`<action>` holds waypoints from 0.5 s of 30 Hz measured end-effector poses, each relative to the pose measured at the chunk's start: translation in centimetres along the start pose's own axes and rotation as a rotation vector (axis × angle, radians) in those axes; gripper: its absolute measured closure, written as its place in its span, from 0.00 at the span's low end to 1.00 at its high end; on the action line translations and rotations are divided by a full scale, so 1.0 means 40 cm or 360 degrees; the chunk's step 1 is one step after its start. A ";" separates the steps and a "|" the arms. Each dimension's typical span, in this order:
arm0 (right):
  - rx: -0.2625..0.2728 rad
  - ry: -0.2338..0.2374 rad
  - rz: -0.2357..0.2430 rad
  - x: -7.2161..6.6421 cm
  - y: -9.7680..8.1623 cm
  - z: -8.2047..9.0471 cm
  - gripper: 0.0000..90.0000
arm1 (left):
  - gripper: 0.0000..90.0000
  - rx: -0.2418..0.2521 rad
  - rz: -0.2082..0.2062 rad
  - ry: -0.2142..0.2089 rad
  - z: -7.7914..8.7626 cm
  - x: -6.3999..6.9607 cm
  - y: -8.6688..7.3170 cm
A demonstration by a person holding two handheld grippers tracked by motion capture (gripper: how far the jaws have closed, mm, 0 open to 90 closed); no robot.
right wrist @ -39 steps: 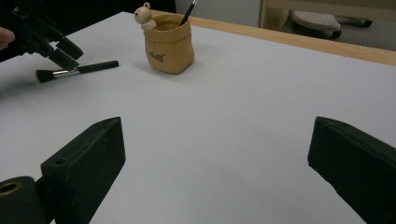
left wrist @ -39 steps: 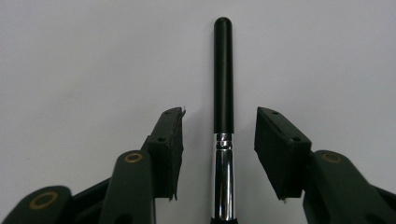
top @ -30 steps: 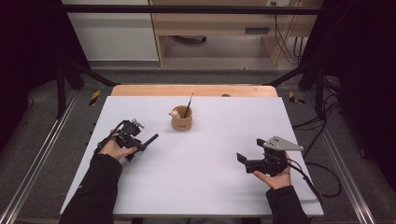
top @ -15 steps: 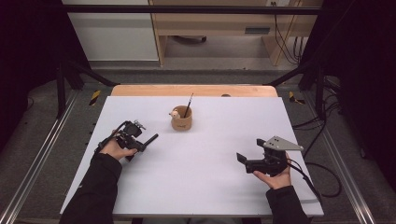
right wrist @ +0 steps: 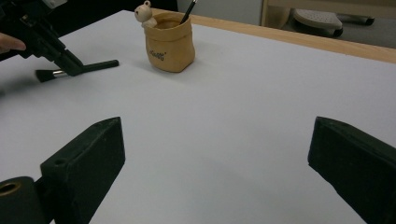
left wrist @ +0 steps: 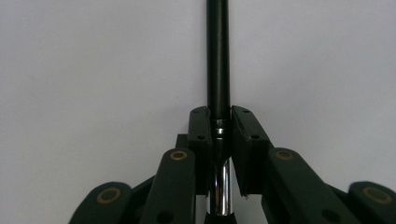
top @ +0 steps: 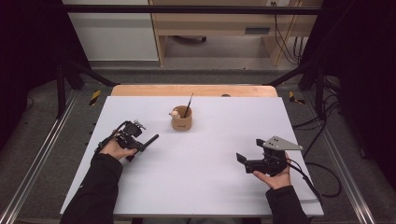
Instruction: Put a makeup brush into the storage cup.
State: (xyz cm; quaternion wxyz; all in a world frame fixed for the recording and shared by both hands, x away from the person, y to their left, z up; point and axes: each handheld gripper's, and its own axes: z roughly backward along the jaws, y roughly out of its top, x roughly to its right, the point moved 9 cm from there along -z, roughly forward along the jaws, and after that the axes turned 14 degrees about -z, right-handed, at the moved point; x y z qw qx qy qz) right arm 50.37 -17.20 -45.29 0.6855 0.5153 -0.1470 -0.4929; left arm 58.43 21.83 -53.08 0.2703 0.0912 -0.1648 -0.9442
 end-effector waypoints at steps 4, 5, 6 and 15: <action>-0.0002 -0.0001 0.0002 0.000 -0.001 -0.001 0.05 | 0.87 -0.0004 -0.0006 -0.0006 0.001 -0.001 0.000; -0.0002 0.0000 0.0002 0.000 -0.001 -0.001 0.05 | 0.87 -0.0004 -0.0008 -0.0003 0.001 -0.001 0.000; -0.0002 0.0000 0.0002 0.000 -0.001 -0.001 0.05 | 0.87 -0.0003 -0.0011 -0.0002 0.001 -0.001 0.000; 0.0002 0.0001 0.0001 0.000 0.000 -0.001 0.05 | 0.87 0.0021 -0.0062 0.0006 0.018 0.009 0.001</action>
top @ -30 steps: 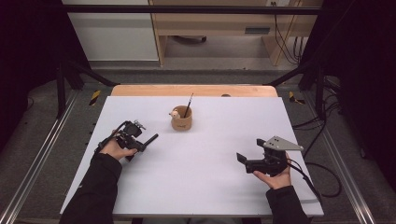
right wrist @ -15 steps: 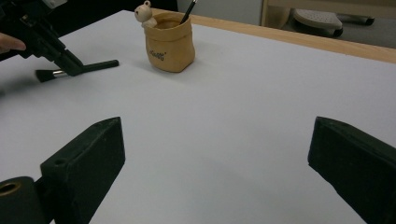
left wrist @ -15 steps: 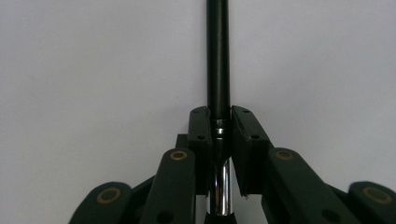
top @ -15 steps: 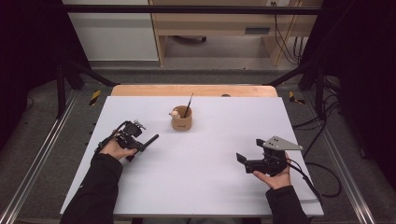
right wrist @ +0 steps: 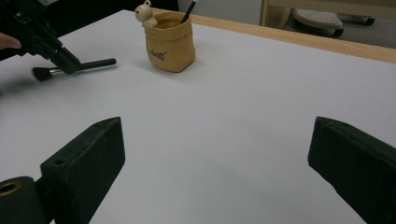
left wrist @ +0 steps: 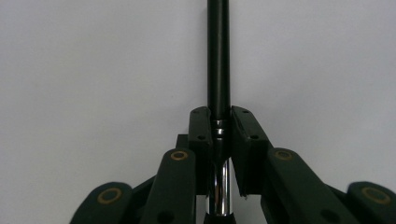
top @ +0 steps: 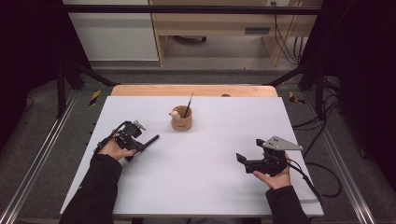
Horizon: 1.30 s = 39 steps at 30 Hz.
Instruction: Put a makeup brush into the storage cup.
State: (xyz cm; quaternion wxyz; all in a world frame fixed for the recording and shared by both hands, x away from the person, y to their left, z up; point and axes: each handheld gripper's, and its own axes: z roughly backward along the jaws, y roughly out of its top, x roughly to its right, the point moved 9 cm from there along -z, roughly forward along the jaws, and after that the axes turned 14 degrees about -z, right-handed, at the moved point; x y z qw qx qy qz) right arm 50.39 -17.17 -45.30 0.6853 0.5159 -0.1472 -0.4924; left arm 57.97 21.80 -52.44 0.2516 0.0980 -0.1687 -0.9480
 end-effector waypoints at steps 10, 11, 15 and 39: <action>0.0002 -0.0005 0.0005 0.001 0.001 0.003 0.05 | 0.87 0.0135 -0.0068 -0.0007 0.051 0.041 0.021; 0.0001 -0.0006 0.0006 0.001 0.001 0.003 0.05 | 0.87 0.0152 -0.0081 -0.0008 0.055 0.049 0.024; 0.0003 -0.0006 0.0004 0.001 0.001 0.003 0.05 | 0.87 0.0204 -0.0104 0.0003 0.061 0.071 0.031; -0.0007 0.0003 0.0040 -0.014 0.001 0.003 0.05 | 0.87 0.0394 -0.0245 0.0010 0.115 0.175 0.066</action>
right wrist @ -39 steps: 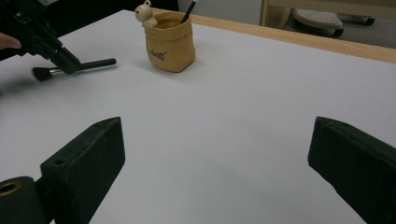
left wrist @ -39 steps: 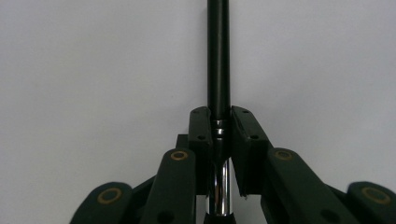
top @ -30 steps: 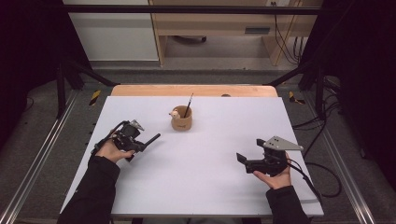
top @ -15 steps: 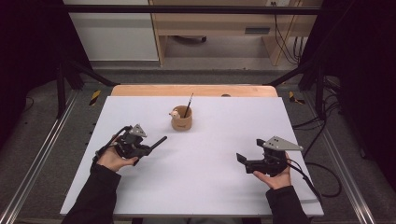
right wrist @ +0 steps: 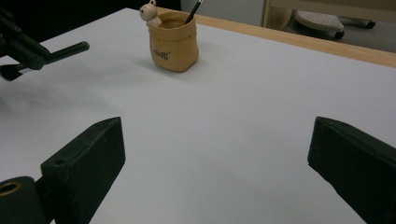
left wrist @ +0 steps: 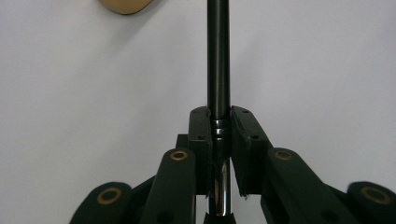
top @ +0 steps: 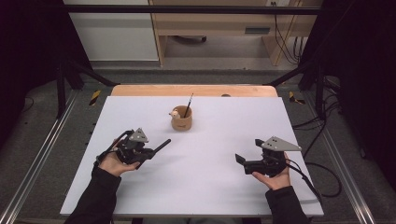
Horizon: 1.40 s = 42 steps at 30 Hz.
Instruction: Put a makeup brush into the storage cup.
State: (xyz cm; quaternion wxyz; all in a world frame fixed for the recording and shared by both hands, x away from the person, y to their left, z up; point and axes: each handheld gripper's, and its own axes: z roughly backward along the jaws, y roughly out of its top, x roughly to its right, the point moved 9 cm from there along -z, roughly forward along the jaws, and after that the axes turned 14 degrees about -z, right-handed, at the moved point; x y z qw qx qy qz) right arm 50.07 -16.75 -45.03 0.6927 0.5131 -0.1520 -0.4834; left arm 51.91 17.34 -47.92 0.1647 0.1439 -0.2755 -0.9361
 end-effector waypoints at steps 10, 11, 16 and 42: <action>-0.0004 0.0008 0.0032 -0.015 0.001 -0.002 0.05 | 0.87 0.0037 -0.0053 -0.0027 -0.002 0.036 0.030; -0.0006 0.0006 0.0037 -0.017 0.001 -0.001 0.05 | 0.87 0.0030 -0.0069 -0.0024 0.000 0.038 0.031; -0.0019 0.0003 0.0058 -0.026 0.001 -0.002 0.05 | 0.87 0.0053 -0.0095 -0.0045 0.000 0.055 0.049; -0.0166 -0.0027 0.0371 -0.109 0.032 -0.001 0.06 | 0.87 0.0045 -0.0304 -0.0191 -0.045 0.123 0.155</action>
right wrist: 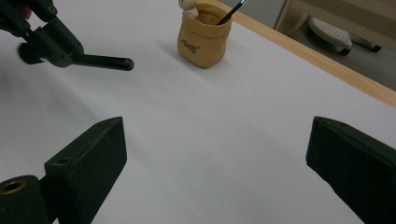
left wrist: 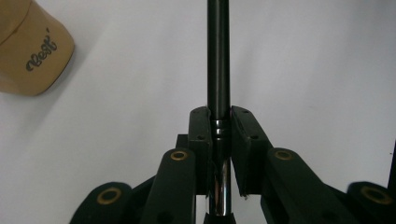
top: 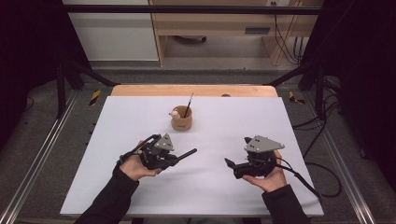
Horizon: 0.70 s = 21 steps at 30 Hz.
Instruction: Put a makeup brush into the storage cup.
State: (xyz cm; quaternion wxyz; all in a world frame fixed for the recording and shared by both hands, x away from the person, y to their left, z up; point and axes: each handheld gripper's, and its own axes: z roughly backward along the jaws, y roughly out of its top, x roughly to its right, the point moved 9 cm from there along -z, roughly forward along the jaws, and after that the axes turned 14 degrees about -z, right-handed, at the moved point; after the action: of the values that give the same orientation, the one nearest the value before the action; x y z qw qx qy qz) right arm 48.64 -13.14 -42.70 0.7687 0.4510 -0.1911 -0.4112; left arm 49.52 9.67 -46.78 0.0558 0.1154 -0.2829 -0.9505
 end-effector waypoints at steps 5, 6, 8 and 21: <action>-0.0050 -0.0015 0.0080 -0.014 0.008 0.001 0.06 | 0.87 -0.0020 -0.0047 -0.0001 0.003 0.004 0.021; -0.0052 -0.0014 0.0087 -0.017 0.009 0.002 0.07 | 0.87 -0.0018 -0.0054 -0.0006 0.004 0.005 0.026; -0.0058 -0.0009 0.0106 -0.025 0.013 0.001 0.07 | 0.87 -0.0014 -0.0062 -0.0011 0.004 0.006 0.032; -0.0136 0.0031 0.0219 -0.067 0.018 -0.014 0.08 | 0.87 -0.0020 -0.0081 -0.0062 -0.001 0.008 0.044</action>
State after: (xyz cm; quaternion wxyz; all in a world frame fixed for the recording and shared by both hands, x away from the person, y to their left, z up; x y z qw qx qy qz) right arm 47.77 -10.51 -42.15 0.8156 0.4076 -0.1964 -0.3607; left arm 49.29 8.10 -45.91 0.0267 0.1037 -0.2748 -0.9555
